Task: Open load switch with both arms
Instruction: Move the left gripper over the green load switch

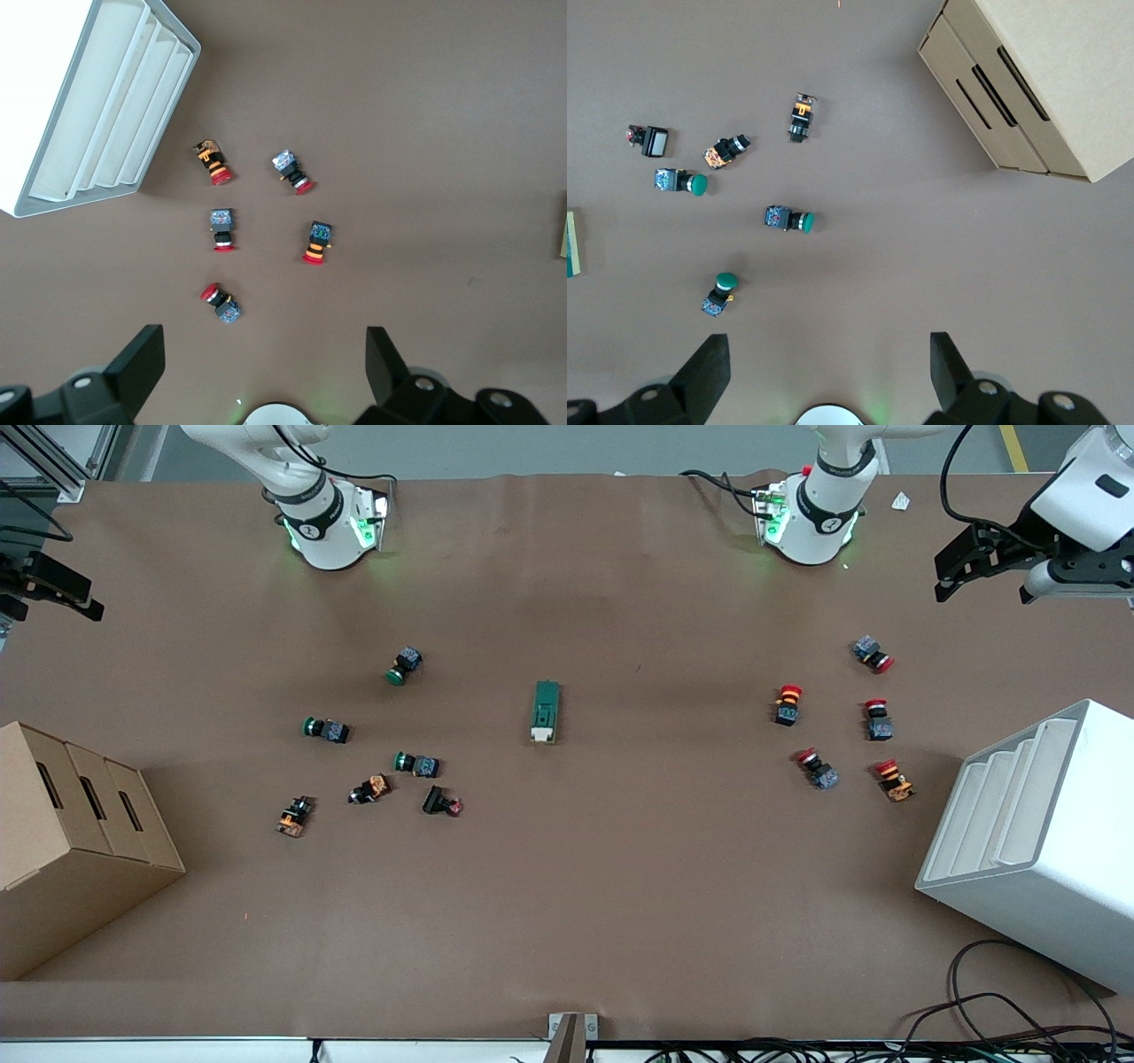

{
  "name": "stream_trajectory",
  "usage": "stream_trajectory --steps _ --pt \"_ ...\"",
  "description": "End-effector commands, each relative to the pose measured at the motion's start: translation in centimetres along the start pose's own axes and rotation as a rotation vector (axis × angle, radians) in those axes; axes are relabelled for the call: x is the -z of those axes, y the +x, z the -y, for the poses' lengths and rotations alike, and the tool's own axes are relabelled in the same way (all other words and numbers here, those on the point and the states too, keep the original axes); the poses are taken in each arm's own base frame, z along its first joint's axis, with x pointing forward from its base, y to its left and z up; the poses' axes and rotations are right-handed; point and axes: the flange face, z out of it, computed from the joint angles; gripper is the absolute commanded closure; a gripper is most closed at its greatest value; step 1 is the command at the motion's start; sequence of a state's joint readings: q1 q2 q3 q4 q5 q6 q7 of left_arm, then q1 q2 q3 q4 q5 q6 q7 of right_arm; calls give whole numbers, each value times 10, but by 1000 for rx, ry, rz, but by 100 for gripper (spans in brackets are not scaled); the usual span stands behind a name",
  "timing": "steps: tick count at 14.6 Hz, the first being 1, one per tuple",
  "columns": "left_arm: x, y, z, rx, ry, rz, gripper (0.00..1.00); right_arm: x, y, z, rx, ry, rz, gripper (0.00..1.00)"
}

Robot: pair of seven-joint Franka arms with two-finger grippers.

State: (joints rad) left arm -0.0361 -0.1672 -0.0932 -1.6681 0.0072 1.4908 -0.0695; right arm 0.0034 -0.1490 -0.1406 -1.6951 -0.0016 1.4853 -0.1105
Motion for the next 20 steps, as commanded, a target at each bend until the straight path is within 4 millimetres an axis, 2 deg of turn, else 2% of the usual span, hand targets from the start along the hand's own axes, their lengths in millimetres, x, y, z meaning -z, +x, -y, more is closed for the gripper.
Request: stream_trajectory --steps 1,4,6,8,12,14,17,20 --pt "8 6 -4 5 -2 -2 0 3 -5 -1 6 -12 -10 0" --pt "10 18 -24 14 -1 -11 0 2 -6 3 11 -9 3 0" --pt "-2 34 -58 -35 3 2 0 1 -6 3 10 -2 7 0" --pt "-14 40 -92 -85 0 -7 0 0 -6 2 5 -1 13 0" --pt "-57 44 -193 -29 -32 7 0 0 -7 2 5 -1 19 0" --pt "-81 39 -242 -27 -60 14 0 0 -7 2 5 0 22 0" --pt "-127 17 -314 4 -86 14 0 0 -7 2 7 0 22 0" --pt "-188 4 -384 33 -55 -37 0 5 -6 4 8 -2 13 0"
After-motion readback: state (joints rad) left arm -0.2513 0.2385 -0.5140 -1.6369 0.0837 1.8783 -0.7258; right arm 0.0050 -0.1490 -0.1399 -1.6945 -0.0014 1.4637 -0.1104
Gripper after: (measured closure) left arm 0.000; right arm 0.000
